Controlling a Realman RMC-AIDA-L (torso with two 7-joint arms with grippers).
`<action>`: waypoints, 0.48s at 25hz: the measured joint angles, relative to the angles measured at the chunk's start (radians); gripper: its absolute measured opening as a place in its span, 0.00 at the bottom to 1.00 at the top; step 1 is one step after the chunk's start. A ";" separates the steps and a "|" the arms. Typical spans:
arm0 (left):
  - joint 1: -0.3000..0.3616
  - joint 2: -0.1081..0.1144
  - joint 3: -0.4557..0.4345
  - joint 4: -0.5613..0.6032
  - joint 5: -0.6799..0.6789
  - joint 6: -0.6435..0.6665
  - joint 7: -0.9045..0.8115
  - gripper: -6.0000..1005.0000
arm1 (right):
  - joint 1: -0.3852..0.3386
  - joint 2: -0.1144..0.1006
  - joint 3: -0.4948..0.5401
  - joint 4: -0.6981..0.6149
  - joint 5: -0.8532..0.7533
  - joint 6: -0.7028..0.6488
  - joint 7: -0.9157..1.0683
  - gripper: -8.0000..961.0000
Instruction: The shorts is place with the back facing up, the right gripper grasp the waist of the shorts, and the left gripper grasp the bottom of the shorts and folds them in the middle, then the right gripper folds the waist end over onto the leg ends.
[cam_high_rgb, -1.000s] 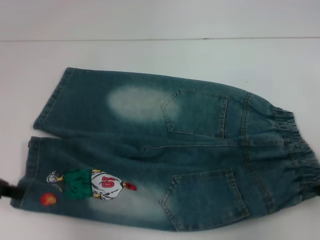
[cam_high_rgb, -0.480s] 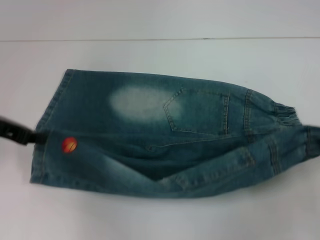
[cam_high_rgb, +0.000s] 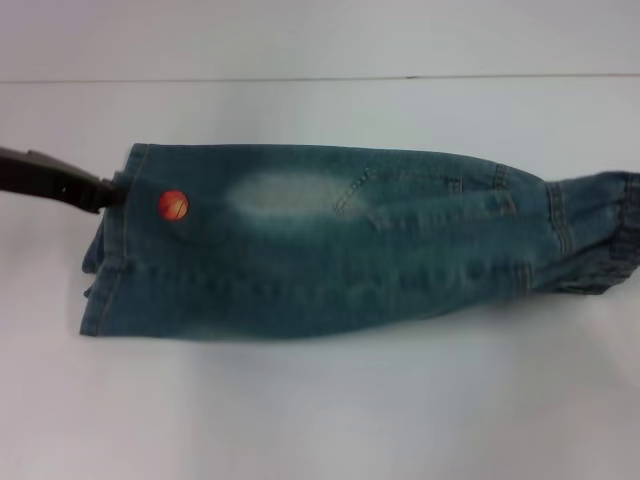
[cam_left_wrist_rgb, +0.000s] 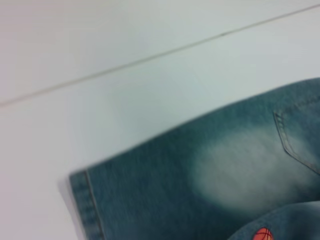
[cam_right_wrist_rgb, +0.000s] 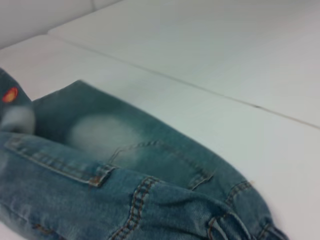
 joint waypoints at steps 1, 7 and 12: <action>-0.002 -0.004 0.010 -0.001 -0.003 -0.025 0.000 0.02 | 0.002 0.001 0.000 0.002 0.004 0.015 0.010 0.06; -0.005 -0.025 0.044 -0.002 -0.010 -0.147 -0.005 0.02 | 0.030 0.001 -0.006 0.051 0.010 0.124 0.053 0.06; -0.009 -0.038 0.076 -0.010 -0.018 -0.226 -0.007 0.02 | 0.047 0.001 -0.052 0.086 0.003 0.215 0.067 0.06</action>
